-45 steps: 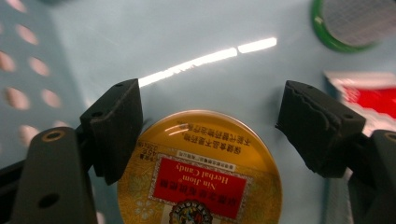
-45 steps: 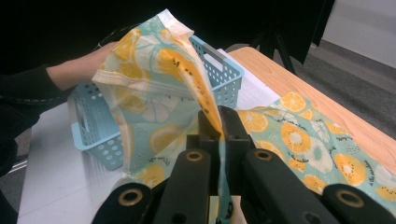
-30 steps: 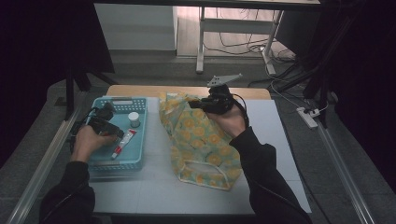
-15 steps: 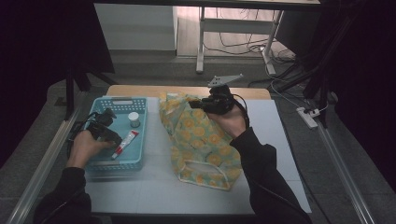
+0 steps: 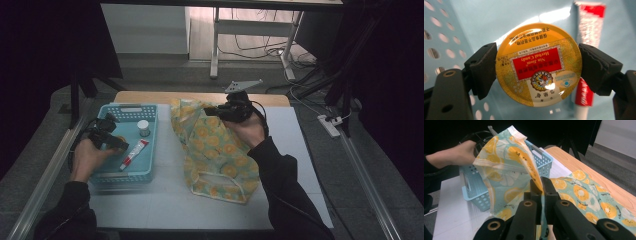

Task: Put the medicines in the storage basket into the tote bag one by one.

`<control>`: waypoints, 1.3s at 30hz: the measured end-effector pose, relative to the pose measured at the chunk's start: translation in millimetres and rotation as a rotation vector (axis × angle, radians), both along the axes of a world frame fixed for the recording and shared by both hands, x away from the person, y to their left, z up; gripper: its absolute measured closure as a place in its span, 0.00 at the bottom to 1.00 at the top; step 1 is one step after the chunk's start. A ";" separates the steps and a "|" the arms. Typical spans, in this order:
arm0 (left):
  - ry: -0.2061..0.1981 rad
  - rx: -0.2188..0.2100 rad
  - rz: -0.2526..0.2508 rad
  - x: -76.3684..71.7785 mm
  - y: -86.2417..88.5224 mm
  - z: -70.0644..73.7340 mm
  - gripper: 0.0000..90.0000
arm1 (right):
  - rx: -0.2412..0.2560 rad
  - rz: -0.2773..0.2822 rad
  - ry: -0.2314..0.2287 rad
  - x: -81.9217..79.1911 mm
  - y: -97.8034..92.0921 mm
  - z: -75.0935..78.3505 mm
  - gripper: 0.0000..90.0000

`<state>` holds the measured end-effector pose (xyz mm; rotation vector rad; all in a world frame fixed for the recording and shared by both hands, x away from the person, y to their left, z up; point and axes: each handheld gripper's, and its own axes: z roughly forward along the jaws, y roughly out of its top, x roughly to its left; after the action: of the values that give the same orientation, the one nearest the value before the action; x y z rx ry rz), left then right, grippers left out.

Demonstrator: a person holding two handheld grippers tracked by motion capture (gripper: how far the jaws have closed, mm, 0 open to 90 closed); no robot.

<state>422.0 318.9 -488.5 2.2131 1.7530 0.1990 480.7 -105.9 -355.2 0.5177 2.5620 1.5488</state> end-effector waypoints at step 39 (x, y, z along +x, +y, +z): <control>-0.373 -0.267 -0.406 -86.0 -99.2 69.9 0.23 | -0.007 -0.025 -0.002 4.1 -1.5 -6.0 0.99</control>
<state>336.0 219.7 -418.6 2.1130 1.0492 0.2471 484.8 -107.4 -361.3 0.5449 2.5485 1.5310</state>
